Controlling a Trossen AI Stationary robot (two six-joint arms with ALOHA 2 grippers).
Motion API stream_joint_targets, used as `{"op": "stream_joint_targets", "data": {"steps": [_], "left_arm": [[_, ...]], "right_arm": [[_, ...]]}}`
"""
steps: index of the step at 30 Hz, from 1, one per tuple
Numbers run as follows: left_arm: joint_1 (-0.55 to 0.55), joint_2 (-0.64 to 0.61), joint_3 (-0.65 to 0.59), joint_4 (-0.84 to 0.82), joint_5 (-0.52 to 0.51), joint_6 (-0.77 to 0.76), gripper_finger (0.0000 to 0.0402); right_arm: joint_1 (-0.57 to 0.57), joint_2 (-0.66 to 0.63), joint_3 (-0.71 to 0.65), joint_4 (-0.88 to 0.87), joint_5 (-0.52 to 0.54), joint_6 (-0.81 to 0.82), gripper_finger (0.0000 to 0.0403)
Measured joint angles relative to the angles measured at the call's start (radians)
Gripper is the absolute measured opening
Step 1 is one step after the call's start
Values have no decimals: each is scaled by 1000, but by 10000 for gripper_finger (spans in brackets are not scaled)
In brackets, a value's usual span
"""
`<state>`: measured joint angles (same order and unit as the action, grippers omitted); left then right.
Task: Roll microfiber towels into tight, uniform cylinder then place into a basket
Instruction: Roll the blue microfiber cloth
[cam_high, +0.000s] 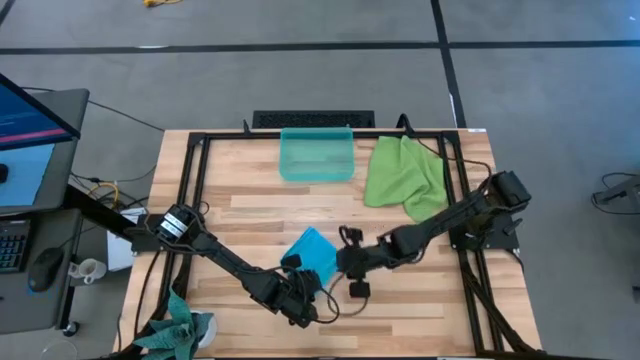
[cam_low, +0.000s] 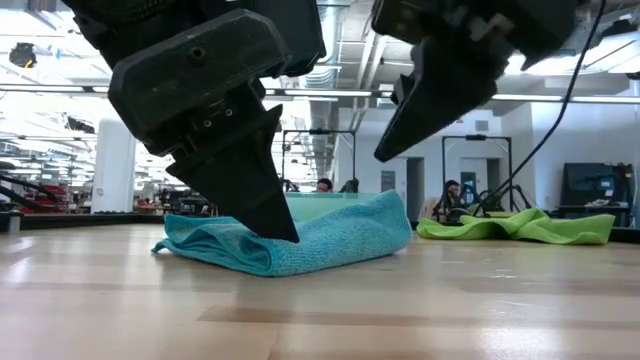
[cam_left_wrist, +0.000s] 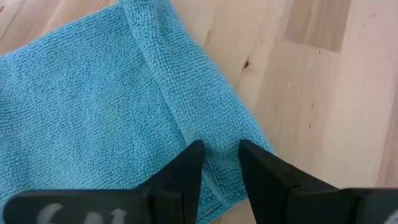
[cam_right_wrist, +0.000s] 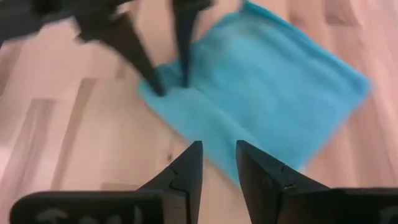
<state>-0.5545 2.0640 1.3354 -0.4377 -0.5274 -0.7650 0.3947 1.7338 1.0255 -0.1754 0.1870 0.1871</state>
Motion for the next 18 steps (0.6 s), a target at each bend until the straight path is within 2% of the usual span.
{"op": "stream_joint_targets", "data": {"steps": [6,10,18], "left_arm": [[0,0,0,-2,-1,0,102],[0,0,0,-3,-1,0,103],[0,0,0,-27,-2,-1,102]], "right_arm": [[23,80,-32,128,8,-99,118],[1,89,-32,124,59,-87,118],[-46,95,-31,56,58,-20,118]]}}
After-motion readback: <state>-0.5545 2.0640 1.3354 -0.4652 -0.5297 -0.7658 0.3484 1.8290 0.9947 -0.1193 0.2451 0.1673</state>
